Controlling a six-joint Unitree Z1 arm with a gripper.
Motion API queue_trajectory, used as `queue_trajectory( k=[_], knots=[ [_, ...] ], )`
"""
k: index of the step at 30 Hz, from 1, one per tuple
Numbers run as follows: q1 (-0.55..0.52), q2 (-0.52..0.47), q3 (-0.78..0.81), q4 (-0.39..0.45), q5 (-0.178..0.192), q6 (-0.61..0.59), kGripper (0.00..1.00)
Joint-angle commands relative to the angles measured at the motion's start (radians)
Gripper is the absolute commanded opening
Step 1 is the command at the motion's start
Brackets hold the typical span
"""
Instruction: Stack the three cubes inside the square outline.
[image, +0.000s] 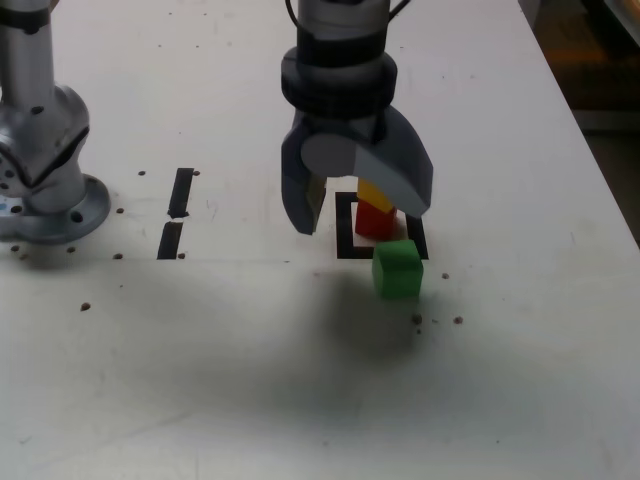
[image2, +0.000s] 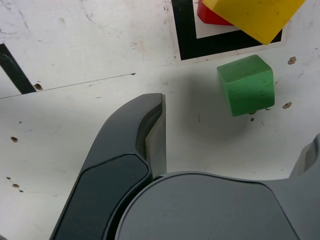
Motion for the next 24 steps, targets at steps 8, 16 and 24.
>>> queue_trajectory(
  k=[8, 16, 24],
  knots=[
    [-0.011, 0.063, -0.020, -0.031, -0.016, 0.000, 0.98],
    [-0.016, 0.105, -0.037, -0.060, -0.021, 0.000, 0.98],
    [-0.016, 0.144, -0.046, -0.088, -0.036, 0.000, 0.98]
  ],
)
